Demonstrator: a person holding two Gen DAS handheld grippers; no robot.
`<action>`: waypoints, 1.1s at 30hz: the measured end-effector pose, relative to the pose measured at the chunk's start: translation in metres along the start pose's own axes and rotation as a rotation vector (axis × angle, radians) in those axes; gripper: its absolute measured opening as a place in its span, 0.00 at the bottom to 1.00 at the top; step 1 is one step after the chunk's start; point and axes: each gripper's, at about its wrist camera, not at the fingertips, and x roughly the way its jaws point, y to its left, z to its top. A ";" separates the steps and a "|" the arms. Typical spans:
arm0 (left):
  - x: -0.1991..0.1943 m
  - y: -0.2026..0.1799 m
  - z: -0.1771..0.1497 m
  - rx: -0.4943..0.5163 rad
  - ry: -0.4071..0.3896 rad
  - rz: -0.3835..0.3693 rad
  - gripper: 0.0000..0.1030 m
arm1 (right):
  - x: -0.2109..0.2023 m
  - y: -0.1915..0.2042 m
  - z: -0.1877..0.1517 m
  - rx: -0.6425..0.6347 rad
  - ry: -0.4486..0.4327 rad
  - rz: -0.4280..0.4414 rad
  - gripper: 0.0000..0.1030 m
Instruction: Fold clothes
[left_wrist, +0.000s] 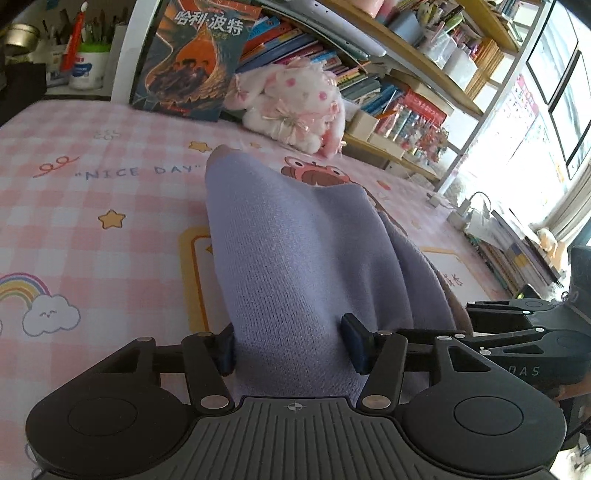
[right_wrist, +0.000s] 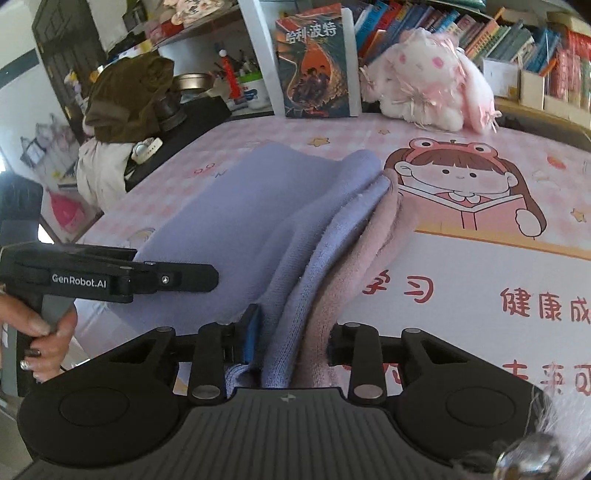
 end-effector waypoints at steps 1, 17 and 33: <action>0.000 0.001 0.000 -0.005 0.000 -0.003 0.53 | 0.000 0.000 0.000 -0.001 0.001 0.001 0.29; -0.006 -0.006 0.001 0.010 -0.043 -0.011 0.52 | -0.007 0.010 0.002 -0.106 -0.034 -0.037 0.29; 0.005 0.004 0.038 -0.023 -0.105 -0.019 0.53 | -0.003 0.001 0.040 -0.165 -0.098 -0.052 0.29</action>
